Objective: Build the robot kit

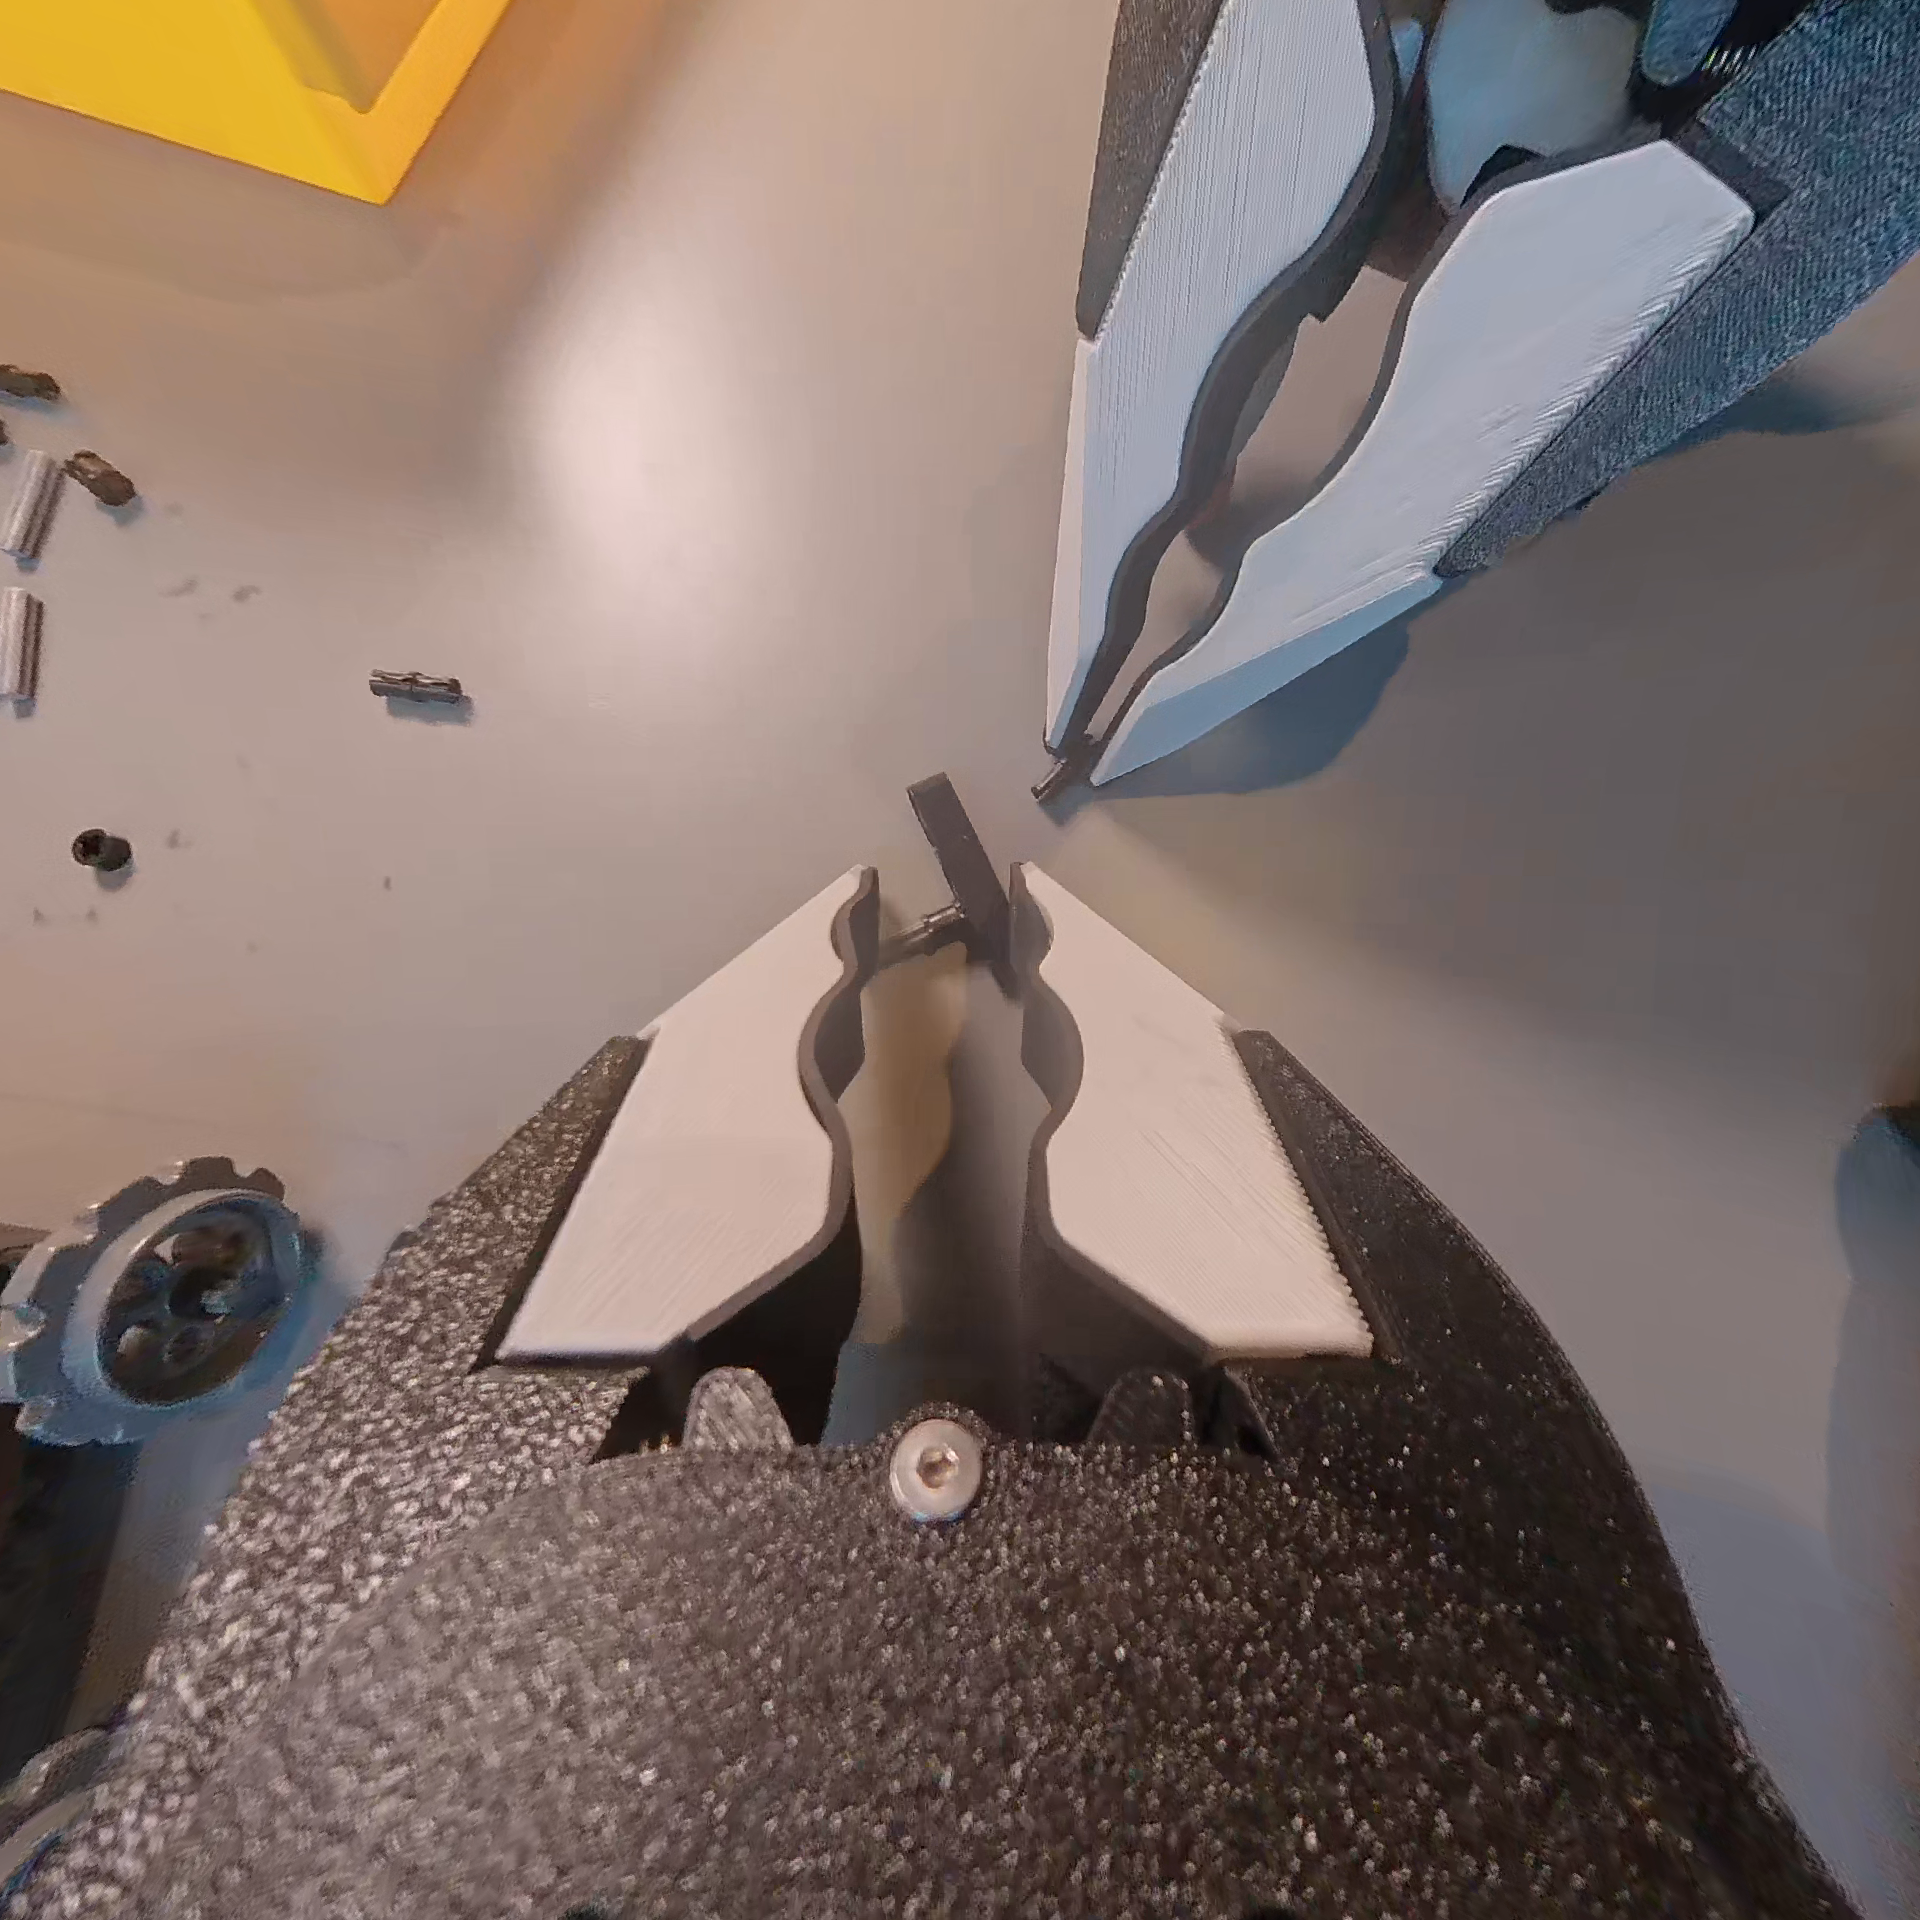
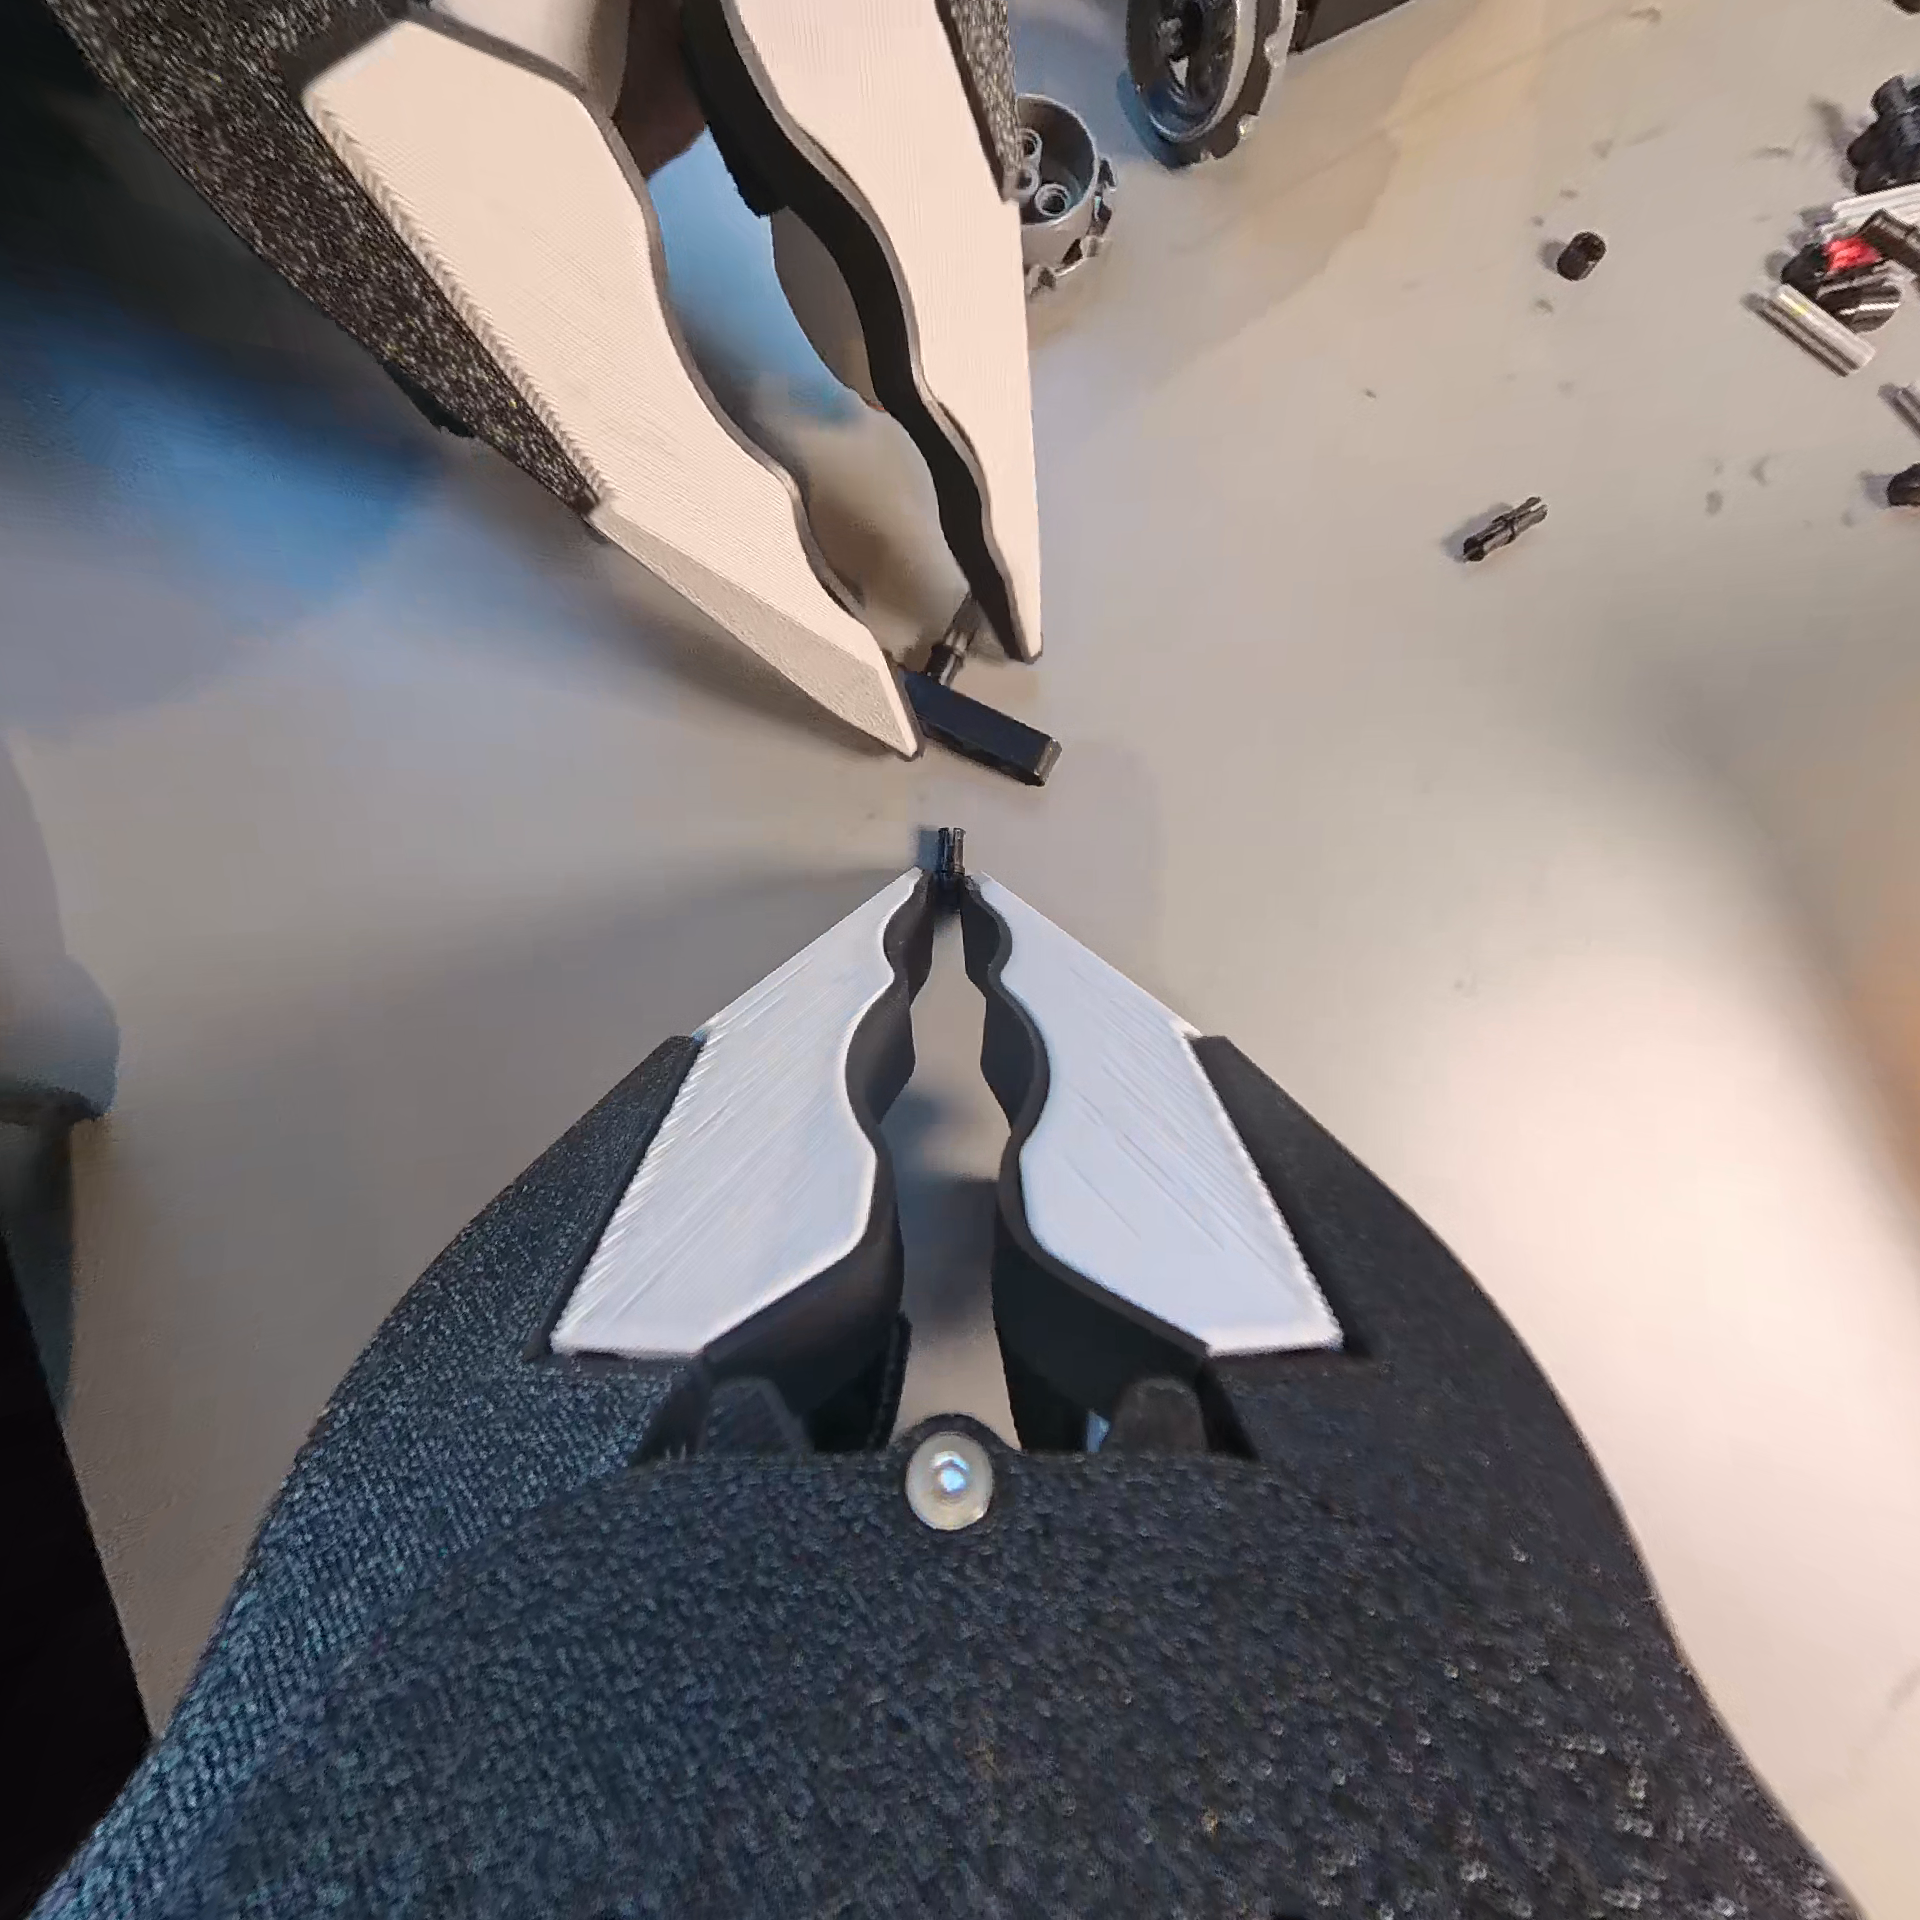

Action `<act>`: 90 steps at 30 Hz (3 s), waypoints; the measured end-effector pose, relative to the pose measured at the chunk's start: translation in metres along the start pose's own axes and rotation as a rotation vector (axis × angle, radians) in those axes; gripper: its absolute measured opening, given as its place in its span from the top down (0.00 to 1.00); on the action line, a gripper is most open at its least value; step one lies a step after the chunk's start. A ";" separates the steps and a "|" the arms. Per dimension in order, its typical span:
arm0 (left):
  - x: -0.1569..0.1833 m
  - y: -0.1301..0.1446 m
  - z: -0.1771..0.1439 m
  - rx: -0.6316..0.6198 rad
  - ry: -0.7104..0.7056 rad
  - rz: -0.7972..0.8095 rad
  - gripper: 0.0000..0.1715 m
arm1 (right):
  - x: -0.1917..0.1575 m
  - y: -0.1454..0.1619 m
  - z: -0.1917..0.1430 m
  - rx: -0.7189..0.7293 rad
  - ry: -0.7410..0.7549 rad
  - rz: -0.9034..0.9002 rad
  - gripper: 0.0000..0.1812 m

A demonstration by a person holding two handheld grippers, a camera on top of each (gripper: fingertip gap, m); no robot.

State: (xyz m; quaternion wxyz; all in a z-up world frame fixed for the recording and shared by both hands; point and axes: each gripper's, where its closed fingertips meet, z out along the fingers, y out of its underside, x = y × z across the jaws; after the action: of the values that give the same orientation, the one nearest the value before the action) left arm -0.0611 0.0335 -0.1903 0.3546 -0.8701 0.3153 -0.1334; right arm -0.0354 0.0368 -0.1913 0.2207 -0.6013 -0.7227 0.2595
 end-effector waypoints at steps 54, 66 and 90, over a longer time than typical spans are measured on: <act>-0.017 0.001 -0.006 0.084 -0.193 -0.206 0.92 | 0.017 -0.024 0.021 -0.172 0.028 0.108 0.98; -0.013 0.002 -0.002 0.042 -0.204 -0.100 0.95 | 0.017 -0.025 0.021 -0.176 0.008 0.079 0.98; -0.011 0.003 -0.003 0.050 -0.150 -0.137 0.95 | 0.017 -0.030 0.025 -0.073 0.099 0.141 0.99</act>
State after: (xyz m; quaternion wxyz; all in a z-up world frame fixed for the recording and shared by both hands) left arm -0.0725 0.0373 -0.1907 0.3887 -0.8881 0.2244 -0.0998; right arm -0.0773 0.0468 -0.1909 0.2154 -0.6704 -0.6758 0.2180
